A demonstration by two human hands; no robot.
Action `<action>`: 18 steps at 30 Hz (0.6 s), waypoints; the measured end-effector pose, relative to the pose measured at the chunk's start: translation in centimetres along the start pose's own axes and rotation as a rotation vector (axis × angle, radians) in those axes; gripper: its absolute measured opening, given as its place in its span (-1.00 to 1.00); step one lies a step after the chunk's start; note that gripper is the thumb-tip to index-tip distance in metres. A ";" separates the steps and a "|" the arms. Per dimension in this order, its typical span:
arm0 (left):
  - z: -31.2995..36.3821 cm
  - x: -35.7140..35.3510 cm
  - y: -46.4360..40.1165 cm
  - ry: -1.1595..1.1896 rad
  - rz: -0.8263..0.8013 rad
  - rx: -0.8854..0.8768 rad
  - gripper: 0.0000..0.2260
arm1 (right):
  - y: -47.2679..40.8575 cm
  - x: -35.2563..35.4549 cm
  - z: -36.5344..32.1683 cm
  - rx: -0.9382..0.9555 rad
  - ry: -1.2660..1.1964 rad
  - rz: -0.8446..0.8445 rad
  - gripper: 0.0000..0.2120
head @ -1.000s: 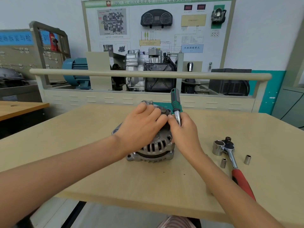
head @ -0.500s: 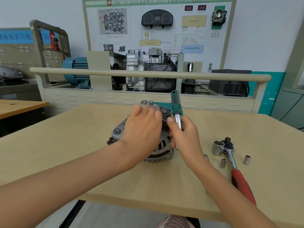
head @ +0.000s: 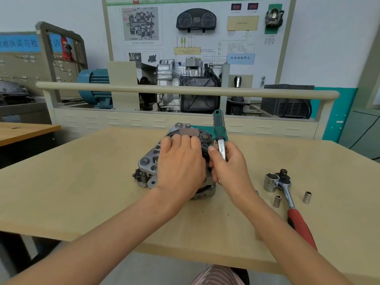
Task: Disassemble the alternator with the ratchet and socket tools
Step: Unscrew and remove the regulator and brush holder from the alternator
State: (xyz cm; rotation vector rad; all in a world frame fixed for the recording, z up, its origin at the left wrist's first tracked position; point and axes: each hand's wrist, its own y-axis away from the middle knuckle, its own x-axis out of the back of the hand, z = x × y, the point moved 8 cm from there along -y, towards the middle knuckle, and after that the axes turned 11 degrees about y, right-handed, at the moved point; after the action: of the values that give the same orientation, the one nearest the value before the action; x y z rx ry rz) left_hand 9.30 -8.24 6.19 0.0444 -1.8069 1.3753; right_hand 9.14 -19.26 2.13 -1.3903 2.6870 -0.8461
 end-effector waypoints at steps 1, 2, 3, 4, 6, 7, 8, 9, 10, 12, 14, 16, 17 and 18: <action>0.1 0.2 0.0 -0.017 0.023 -0.013 -0.85 | 0.1 0.0 0.0 -0.002 -0.001 0.002 -0.85; 0.0 0.3 0.1 -0.019 0.042 -0.017 -0.89 | 0.2 0.0 0.1 -0.003 -0.005 0.006 -0.87; -0.1 0.3 0.3 -0.010 0.062 -0.017 -0.93 | 0.2 -0.1 0.1 -0.004 -0.012 0.008 -0.88; -0.2 0.4 0.5 0.007 0.079 -0.012 -0.93 | 0.3 -0.1 0.1 -0.008 -0.020 0.009 -0.89; -0.4 0.3 1.1 0.064 0.116 -0.010 -0.88 | 0.6 -0.2 0.2 -0.025 -0.044 0.008 -0.89; -0.5 0.3 1.4 0.094 0.138 -0.007 -0.87 | 0.7 -0.3 0.3 -0.037 -0.055 0.010 -0.89; -0.6 0.3 1.6 0.121 0.159 0.002 -0.86 | 0.8 -0.3 0.3 -0.048 -0.062 0.015 -0.89; -0.8 0.4 1.8 0.144 0.182 0.010 -0.86 | 0.8 -0.3 0.4 -0.058 -0.066 0.020 -0.88; -0.9 0.4 1.9 0.165 0.204 0.012 -0.87 | 0.8 -0.2 0.4 -0.067 -0.072 0.023 -0.87; -1.2 0.4 1.9 0.199 0.220 0.015 -0.91 | 0.8 -0.2 0.4 -0.096 -0.102 0.014 -0.86; -1.3 0.3 1.9 0.225 0.195 0.042 -0.81 | 0.7 -0.2 0.3 -0.116 -0.144 0.002 -0.85; -1.5 0.2 1.9 0.275 0.188 0.089 -0.83 | 0.7 -0.1 0.2 -0.100 -0.112 0.002 -0.85; -1.7 0.2 2.0 0.321 0.197 0.120 -0.88 | 0.7 -0.1 0.1 -0.088 -0.087 0.003 -0.86; -1.8 0.2 2.1 0.374 0.213 0.152 -0.93 | 0.7 0.0 0.1 -0.081 -0.068 0.003 -0.86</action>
State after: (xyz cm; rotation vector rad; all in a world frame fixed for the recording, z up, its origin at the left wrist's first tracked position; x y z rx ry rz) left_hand 9.16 -5.89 4.79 -0.3143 -1.4243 1.5509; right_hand 8.66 -18.95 1.71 -1.4023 2.7000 -0.6836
